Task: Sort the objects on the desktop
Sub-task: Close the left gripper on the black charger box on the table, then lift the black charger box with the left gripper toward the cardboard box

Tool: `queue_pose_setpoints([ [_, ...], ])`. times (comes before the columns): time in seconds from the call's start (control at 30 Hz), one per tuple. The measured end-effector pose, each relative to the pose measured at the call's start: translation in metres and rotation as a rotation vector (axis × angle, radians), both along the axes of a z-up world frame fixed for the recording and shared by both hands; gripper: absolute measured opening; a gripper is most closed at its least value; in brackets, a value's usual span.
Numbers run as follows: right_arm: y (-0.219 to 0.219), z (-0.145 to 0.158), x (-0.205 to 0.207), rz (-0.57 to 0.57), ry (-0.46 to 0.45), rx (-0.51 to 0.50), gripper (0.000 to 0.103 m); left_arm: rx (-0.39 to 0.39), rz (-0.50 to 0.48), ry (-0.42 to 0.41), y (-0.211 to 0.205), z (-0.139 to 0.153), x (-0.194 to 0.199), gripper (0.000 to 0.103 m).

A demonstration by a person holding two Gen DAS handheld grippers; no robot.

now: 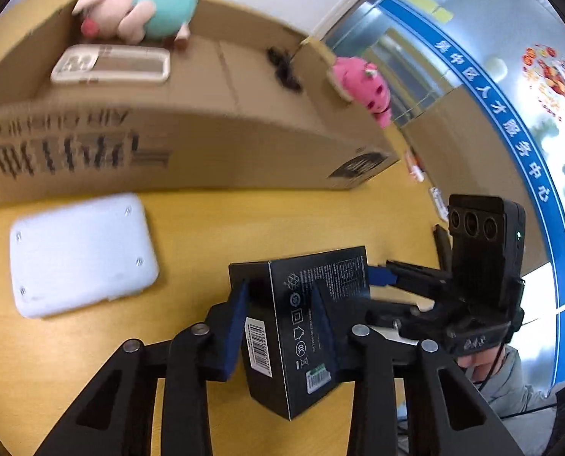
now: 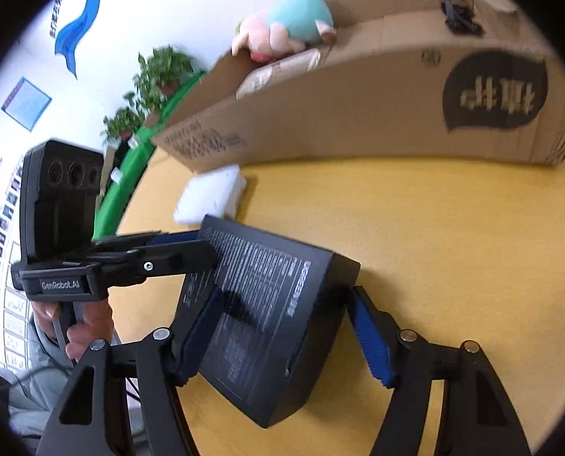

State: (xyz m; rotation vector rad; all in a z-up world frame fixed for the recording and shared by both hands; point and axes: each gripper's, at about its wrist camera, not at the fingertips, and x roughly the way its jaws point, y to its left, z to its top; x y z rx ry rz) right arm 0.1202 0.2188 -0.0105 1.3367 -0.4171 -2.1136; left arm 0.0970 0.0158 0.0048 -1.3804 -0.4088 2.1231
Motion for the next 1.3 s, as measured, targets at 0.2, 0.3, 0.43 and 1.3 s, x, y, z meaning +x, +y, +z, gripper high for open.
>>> queue_pose_setpoints([
  [0.2, 0.020, 0.039, 0.013, -0.060, 0.180, -0.018, 0.068, 0.046, -0.013, 0.074, 0.000, 0.021, 0.009, 0.035],
  [0.3, 0.021, 0.051, 0.025, -0.061, 0.256, -0.049, 0.068, 0.037, -0.011, 0.094, 0.001, 0.022, 0.012, 0.035],
  [0.43, 0.023, 0.057, 0.039, -0.042, 0.281, -0.063, 0.070, 0.071, -0.027, 0.088, 0.000, 0.022, 0.018, 0.035],
  [1.3, 0.042, 0.052, 0.058, 0.003, 0.249, -0.161, 0.070, 0.110, -0.011, 0.077, -0.005, 0.026, 0.030, 0.051],
])
